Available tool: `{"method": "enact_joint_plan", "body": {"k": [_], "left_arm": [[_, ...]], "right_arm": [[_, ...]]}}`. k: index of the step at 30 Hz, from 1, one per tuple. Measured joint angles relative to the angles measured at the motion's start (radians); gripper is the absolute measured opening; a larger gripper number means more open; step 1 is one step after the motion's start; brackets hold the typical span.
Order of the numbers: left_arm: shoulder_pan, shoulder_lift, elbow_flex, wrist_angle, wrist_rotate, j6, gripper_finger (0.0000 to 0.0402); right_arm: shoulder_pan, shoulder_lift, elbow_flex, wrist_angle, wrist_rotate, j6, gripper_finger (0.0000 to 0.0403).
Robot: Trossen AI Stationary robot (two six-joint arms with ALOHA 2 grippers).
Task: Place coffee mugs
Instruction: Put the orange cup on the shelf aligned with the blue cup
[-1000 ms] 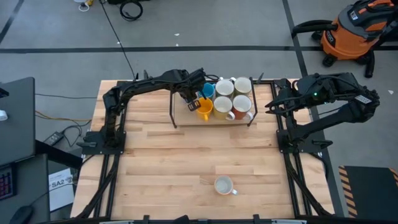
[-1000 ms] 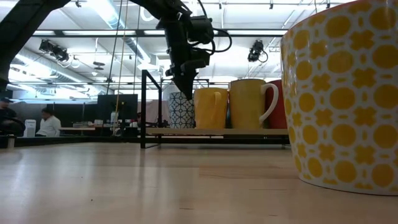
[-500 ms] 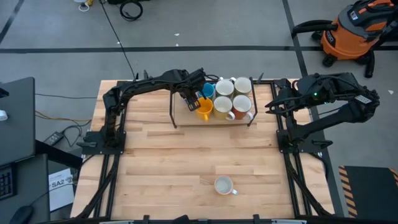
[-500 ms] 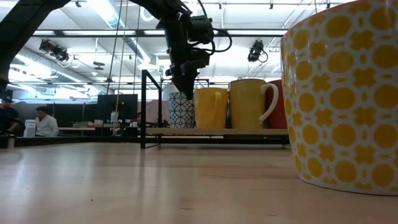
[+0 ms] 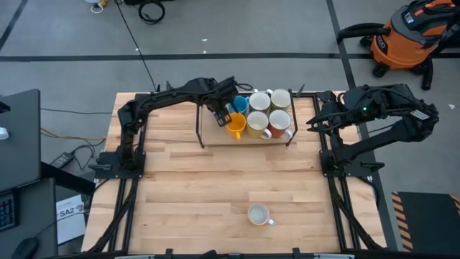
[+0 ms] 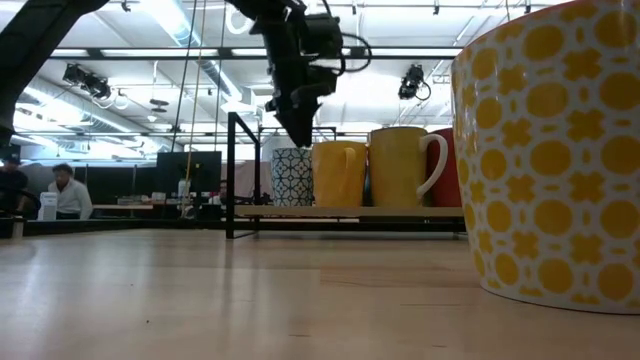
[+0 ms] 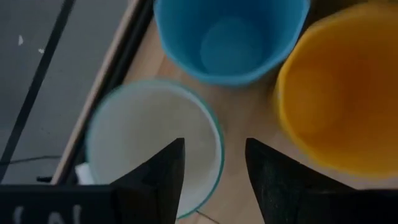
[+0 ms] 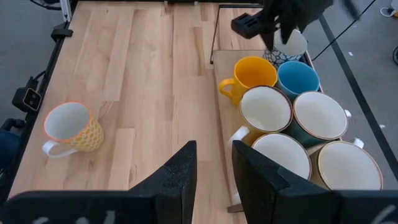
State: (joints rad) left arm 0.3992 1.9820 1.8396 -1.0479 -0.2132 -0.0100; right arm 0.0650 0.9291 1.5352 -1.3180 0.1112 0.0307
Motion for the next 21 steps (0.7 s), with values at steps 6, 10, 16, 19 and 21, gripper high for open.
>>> {"method": "enact_joint_plan", "body": {"k": [6,10,16,19,21], "left_arm": [[-0.011,-0.002,0.137,-0.069,0.000,-0.035,0.0176],[-0.046,-0.002,0.251,-0.126,0.010,-0.111,0.0176],[-0.146,-0.004,0.373,-0.135,0.159,-0.223,0.0176],[-0.222,-0.004,0.402,-0.132,0.177,-0.276,0.0176],[-0.277,-0.003,0.407,-0.132,0.178,-0.310,0.0176]], "right_arm": [[0.000,0.000,0.000,0.000,0.000,0.000,0.0107],[0.000,0.000,0.000,0.000,0.000,0.000,0.0107],[0.000,0.000,0.000,0.000,0.000,0.000,0.0107],[0.000,0.000,0.000,0.000,0.000,0.000,0.0107],[0.000,0.000,0.000,0.000,0.000,0.000,0.0107]]}}
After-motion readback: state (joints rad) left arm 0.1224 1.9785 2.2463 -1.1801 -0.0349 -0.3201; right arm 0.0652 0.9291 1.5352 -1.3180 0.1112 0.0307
